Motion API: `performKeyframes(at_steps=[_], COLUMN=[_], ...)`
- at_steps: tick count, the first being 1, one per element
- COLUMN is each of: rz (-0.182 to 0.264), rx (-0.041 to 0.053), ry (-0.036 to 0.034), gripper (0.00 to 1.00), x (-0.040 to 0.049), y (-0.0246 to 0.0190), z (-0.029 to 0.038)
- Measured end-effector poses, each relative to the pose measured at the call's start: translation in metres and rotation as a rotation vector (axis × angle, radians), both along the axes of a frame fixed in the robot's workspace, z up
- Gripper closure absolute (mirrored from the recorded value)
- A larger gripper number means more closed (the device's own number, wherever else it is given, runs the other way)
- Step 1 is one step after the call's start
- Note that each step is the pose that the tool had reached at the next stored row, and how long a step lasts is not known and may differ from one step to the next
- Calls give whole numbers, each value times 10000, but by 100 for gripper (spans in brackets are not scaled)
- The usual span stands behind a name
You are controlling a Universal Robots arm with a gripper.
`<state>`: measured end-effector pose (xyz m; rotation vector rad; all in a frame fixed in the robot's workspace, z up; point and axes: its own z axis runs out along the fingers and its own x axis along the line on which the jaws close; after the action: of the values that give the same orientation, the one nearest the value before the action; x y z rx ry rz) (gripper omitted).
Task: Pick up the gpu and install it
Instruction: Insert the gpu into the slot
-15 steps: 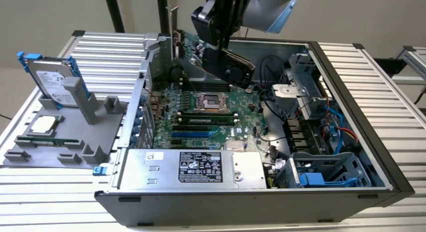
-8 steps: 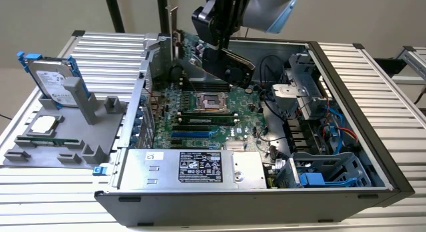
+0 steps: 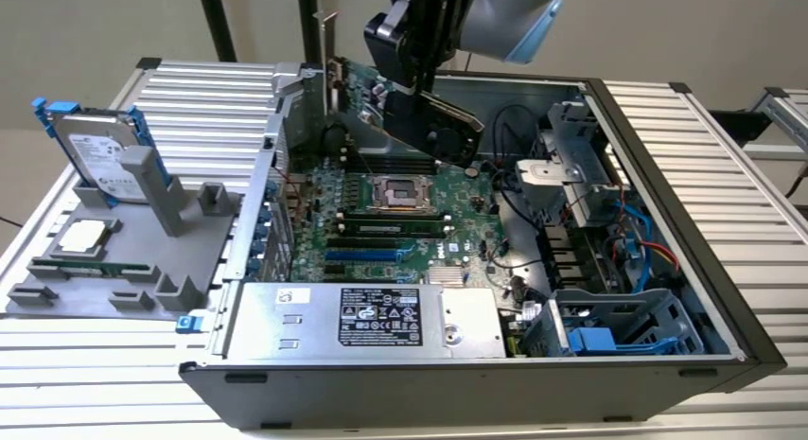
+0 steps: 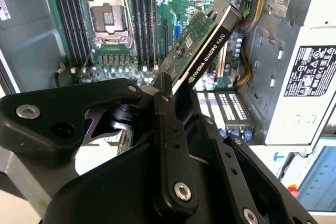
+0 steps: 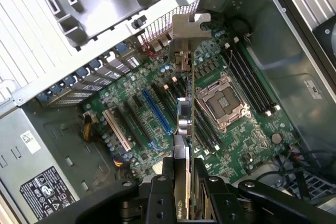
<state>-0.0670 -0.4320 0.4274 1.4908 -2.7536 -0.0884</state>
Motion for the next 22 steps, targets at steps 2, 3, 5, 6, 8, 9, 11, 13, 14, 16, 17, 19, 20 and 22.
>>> performKeyframes(at_steps=[2, 3, 5, 6, 8, 9, 11, 13, 14, 16, 17, 19, 20, 22], rz=[24, 36, 60, 71, 86, 99, 230, 469, 613, 972, 1147, 1484, 1646, 1989], rx=[0, 0, 0, 0, 0, 0, 0, 1, 0, 0, 0, 1, 1, 1], ry=[0, 0, 0, 0, 0, 0, -1, 0, 0, 0, 0, -1, -1, -1], gripper=[100, 100, 100, 100, 100, 100, 100, 100, 100, 100, 100, 100, 100, 100], x=[0, 0, 0, 0, 0, 0, 0, 1, 1, 2, 2, 3, 4, 4], y=[0, 0, 0, 0, 0, 0, 0, 0, 0, 0, 0, 0, 0, 0], z=[0, 0, 0, 0, 0, 0, 0, 0, 0, 0, 0, -1, -2, -3])
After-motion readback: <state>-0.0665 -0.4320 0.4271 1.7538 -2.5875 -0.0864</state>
